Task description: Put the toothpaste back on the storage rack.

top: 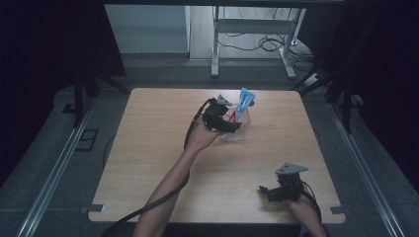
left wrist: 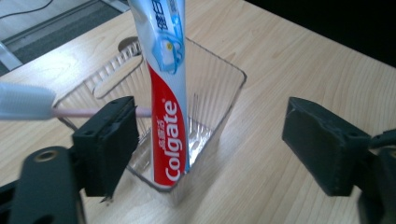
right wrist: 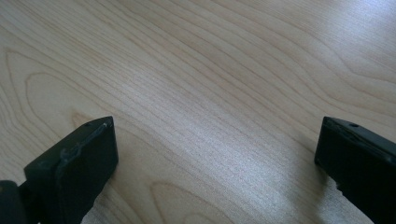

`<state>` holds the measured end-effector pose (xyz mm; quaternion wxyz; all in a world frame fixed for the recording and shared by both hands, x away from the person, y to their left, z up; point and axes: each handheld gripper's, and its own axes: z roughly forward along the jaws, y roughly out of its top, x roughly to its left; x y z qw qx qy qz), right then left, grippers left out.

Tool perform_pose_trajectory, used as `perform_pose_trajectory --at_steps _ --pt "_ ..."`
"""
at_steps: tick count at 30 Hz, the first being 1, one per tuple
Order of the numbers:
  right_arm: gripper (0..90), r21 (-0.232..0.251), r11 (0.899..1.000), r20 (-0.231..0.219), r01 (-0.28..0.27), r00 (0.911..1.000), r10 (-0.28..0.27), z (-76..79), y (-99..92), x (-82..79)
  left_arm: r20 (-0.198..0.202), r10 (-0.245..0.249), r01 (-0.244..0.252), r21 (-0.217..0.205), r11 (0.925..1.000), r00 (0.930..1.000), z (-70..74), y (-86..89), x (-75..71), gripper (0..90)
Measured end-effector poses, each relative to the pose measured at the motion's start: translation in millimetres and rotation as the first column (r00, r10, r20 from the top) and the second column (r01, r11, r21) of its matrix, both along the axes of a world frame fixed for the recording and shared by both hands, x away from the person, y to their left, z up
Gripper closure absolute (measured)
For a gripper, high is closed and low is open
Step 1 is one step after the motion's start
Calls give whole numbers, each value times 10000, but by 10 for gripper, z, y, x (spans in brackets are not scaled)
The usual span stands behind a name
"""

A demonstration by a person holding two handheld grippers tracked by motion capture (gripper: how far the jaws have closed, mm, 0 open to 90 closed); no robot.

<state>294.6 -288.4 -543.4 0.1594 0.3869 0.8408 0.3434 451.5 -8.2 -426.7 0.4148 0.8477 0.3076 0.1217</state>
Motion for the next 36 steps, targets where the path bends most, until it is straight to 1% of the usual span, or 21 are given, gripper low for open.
perform_pose_trajectory --at_steps 4,6,8,10,13,17,25,26,31,36 --pt "0 0 10000 -4 2 10000 -2 0 0 0 -93 -25 23 -146 9999 10000 -14 23 -51 145" --pt "0 0 10000 -4 1 10000 -1 0 0 0 37 -113 114 -152 9998 9999 -18 38 -72 141" --pt "0 -2 10000 -1 6 10000 -6 0 0 0 79 -81 82 -146 9999 9999 -19 47 -103 134" --pt "0 -5 10000 -1 3 10000 -3 0 0 0 229 -117 119 -74 9999 9997 -16 59 -133 134" --pt "0 -2 10000 -1 0 10000 0 0 0 0 229 -80 84 -171 9998 9997 -8 83 -178 132" --pt "0 4 10000 -12 1 10000 -1 0 0 0 359 -132 139 -198 9997 9993 0 126 -225 132" --pt "0 10 10000 -4 8 10000 -8 0 1 0 539 -121 126 -91 9999 9985 -23 214 -332 132" --pt "0 8 10000 -13 9 10000 -9 1 0 -1 547 -86 89 -48 9999 9985 -26 229 -350 132" --pt "0 3 10000 -13 9 10000 -9 1 0 -1 531 -30 35 -106 9999 9986 -43 288 -415 133" --pt "0 -2 10000 0 -1 10000 1 0 0 0 580 12 -10 -38 10000 9983 -63 363 -493 133"
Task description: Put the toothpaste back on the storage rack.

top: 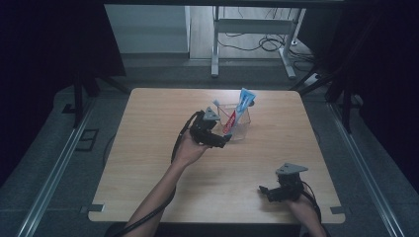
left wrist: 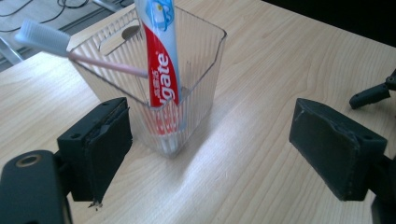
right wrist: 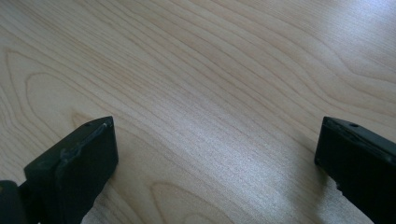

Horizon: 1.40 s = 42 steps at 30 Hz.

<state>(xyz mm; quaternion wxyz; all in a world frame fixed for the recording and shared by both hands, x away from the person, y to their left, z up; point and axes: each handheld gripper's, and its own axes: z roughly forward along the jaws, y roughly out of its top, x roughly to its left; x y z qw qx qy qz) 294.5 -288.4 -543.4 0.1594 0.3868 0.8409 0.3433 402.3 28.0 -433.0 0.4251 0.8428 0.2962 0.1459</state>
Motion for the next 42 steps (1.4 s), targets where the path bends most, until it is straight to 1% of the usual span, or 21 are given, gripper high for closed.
perform_pose_trajectory --at_steps 12,23,29,34,38,42 --pt "0 9 10000 -5 3 10000 -3 0 0 0 0 135 -135 -141 9998 9999 -68 207 -190 133" --pt "0 6 10000 -16 -1 10000 1 1 0 0 -198 272 -277 -276 9992 9994 -189 383 -369 133" --pt "0 16 10000 -19 10 10000 -10 1 1 -1 -163 329 -334 -288 9990 9993 -248 485 -473 134" --pt "0 13 10000 -8 4 10000 -4 1 1 0 -209 484 -490 -272 9984 9986 -314 571 -556 134" --pt "0 19 10000 -29 18 10000 -18 1 2 -1 -323 628 -640 -358 9973 9975 -369 648 -622 134" --pt "0 25 10000 -10 20 10000 -20 0 2 -1 -330 717 -728 -333 9968 9969 -423 722 -684 134"
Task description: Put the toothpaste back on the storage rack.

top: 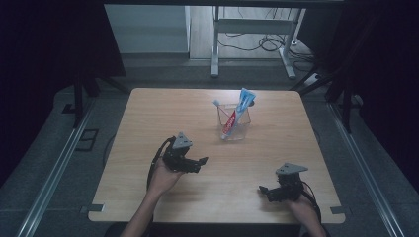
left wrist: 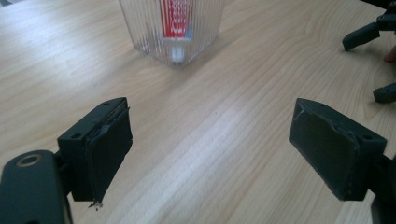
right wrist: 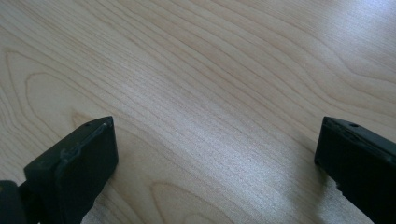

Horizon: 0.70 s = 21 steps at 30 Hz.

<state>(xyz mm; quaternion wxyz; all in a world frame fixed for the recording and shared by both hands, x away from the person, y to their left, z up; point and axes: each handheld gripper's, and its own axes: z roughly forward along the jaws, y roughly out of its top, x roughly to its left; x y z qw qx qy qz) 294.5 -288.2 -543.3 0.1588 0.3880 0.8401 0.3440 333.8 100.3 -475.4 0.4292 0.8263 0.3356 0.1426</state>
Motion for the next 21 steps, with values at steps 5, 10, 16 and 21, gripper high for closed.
perform_pose_trajectory --at_steps 5,10,16,21 --pt "0 -12 10000 -19 8 10000 -8 1 0 -1 -115 133 -133 -29 9999 9998 -91 76 -76 134" --pt "0 -4 10000 -28 7 10000 -7 1 0 -1 -250 251 -250 53 9997 9994 -195 143 -160 134" --pt "0 -1 10000 -31 9 10000 -9 1 0 -1 -341 383 -376 230 9990 9987 -307 206 -251 134" --pt "0 -7 10000 -21 5 10000 -5 1 0 -1 -471 510 -491 397 9980 9976 -411 245 -328 134"
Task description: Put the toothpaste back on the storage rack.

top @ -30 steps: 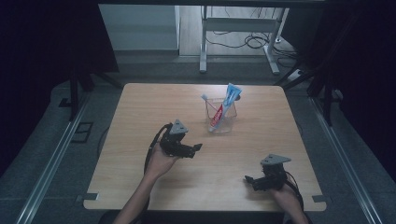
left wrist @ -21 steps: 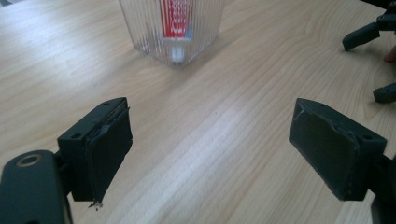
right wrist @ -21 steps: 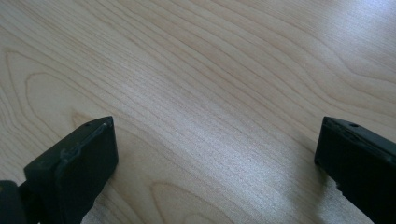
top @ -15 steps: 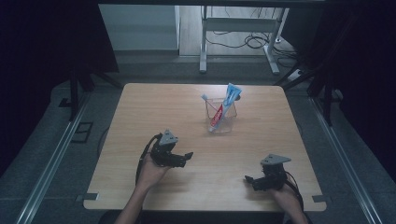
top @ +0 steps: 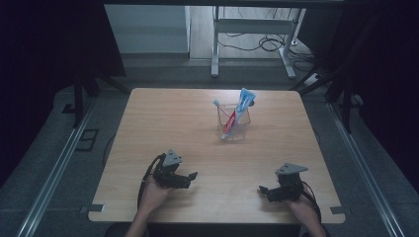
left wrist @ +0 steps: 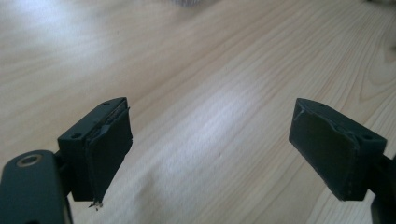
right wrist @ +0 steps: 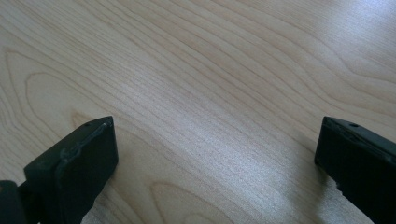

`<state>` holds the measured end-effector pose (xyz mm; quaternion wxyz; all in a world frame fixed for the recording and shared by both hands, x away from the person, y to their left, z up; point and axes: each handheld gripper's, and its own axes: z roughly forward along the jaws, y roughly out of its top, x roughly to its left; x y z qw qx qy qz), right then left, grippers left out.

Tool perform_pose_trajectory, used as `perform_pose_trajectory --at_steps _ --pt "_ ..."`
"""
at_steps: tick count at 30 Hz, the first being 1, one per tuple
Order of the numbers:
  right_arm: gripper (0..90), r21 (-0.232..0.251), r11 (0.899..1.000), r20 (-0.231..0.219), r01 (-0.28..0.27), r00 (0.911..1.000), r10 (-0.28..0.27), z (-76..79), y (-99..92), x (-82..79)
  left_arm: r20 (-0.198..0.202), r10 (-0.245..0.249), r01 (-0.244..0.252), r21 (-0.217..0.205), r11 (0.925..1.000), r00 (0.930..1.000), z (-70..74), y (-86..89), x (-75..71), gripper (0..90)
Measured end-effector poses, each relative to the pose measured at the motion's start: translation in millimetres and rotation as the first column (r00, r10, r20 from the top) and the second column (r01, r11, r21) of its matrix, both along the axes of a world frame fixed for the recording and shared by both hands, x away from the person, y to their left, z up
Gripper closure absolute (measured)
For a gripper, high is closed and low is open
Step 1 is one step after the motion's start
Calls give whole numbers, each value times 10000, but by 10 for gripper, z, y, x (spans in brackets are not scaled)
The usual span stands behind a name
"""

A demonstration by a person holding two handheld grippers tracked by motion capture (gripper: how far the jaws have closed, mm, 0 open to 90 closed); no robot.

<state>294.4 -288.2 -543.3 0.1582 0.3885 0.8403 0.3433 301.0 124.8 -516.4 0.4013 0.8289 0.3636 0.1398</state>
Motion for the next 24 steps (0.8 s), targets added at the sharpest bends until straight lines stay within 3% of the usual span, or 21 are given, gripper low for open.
perform_pose_trajectory --at_steps 14,15,24 --pt "0 -14 10000 29 -5 10000 5 0 0 2 -703 13 53 938 9956 9975 -264 -7 -128 134" --pt "0 -16 10000 30 -5 10000 5 0 0 2 -603 44 19 1039 9946 9982 -270 -19 -134 130" --pt "0 -11 9999 12 134 9999 -134 -1 15 -1 -607 252 -187 1054 9943 9978 -272 -38 -146 131"
